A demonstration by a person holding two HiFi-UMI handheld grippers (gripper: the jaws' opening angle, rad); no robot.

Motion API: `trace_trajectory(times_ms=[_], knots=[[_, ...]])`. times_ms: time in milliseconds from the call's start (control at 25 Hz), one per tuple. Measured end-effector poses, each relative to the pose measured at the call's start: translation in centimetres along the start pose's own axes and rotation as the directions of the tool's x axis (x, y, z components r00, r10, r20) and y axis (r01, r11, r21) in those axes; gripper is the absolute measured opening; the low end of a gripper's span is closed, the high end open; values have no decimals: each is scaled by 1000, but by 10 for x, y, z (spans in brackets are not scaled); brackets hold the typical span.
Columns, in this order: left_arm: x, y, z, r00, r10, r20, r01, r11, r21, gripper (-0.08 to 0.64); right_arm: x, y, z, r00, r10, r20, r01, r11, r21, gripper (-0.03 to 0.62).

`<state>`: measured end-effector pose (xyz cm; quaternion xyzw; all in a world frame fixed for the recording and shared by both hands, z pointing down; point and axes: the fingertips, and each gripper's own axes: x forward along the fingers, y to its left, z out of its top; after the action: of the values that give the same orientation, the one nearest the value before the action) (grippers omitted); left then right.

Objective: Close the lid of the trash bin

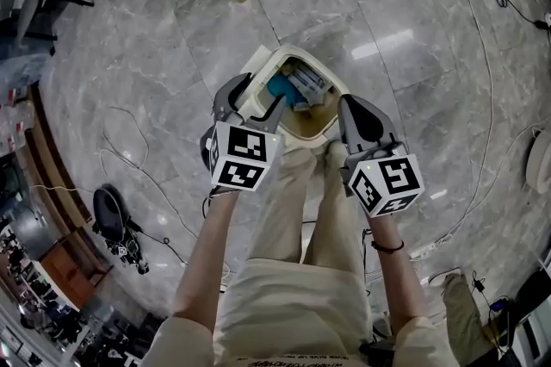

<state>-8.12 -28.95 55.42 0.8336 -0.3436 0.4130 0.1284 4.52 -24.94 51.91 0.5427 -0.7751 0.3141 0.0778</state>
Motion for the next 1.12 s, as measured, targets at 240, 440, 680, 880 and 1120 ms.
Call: trace_trajectory(times_ms=[240,440,680,880,1120], knots=[[5,-29,-3,999,54,-3,-54,998,-17,301,-20,-5,-11,999,37,-4,-37,999,-12,5],[10,-50,-7,997,75,-2,-75,996,-43,301,-39,-15,-25,998,63,-26,-64,997,-35,5],[12,-65,-11,996,90,8,-89,992,-94,301,-53,-25,-31,996,85,-35,-87,994,-64,5],[19,-83,-18,996,93,2,-92,987,-129,301,-61,-30,-39,994,94,-55,-101,985,-143,5],[30,-105,-30,998,66,8,-63,979,-195,301,-66,-35,-52,991,109,-84,-121,980,-157,5]])
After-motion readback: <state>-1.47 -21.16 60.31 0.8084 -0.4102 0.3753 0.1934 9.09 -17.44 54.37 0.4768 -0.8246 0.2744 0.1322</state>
